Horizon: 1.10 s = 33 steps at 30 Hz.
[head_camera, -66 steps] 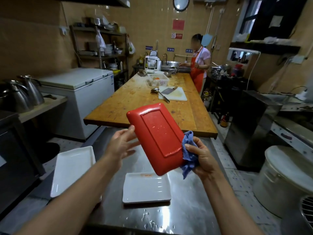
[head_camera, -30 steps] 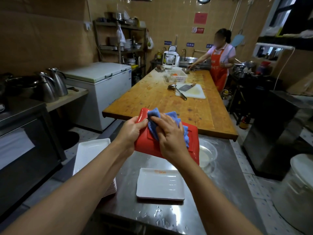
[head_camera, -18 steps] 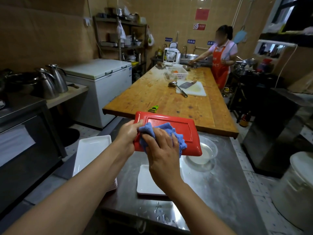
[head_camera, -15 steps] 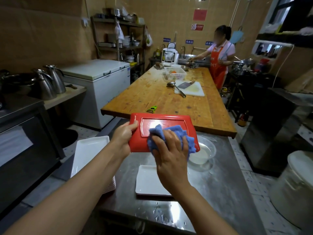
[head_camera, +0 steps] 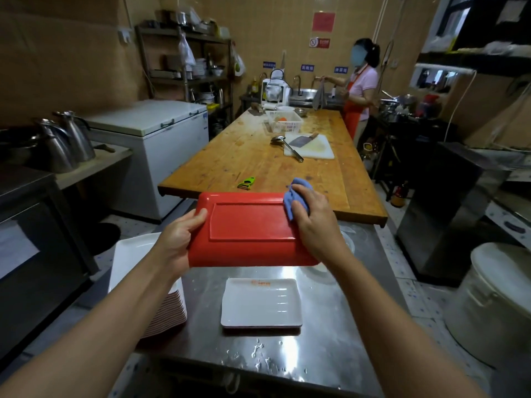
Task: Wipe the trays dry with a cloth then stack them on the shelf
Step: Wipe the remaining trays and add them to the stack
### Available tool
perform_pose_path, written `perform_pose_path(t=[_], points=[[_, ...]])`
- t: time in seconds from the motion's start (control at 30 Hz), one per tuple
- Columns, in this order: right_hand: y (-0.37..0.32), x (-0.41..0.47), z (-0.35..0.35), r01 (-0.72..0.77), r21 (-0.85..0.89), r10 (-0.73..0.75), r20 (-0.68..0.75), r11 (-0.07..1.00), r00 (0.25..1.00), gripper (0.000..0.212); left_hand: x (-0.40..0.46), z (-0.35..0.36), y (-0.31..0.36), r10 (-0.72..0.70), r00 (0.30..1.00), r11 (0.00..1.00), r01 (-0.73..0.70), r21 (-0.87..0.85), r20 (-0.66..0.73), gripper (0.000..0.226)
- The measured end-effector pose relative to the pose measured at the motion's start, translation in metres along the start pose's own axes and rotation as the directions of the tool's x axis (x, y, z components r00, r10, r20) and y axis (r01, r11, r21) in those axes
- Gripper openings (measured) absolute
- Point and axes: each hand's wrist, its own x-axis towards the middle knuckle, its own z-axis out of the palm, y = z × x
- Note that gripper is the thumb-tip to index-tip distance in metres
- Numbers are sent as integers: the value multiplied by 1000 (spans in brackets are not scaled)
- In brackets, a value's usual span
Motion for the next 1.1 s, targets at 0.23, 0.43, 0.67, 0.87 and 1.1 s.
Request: perform_pose_path(t=[0.23,0.43,0.67,0.87,1.1], points=[[-5,-1,10,-241,394,210,122,887,970,42,-7,-14,-1,-22,994,998,16,-56,-108,22],[3,-33,44,-318,368,282,150,874,948,43,-9,-32,-6,-37,950,997,15,-74,-309,20],[8,-48,72,-356,297,296,229,886,927,29,-18,-58,-1,104,885,994,-107,17,-455,19],[5,-33,91,-368,311,339,147,876,929,30,-36,-77,29,506,779,808,-279,518,-370,9],[2,-31,112,-399,359,329,241,844,913,29,-57,-105,24,662,702,-219,-151,964,261,21]])
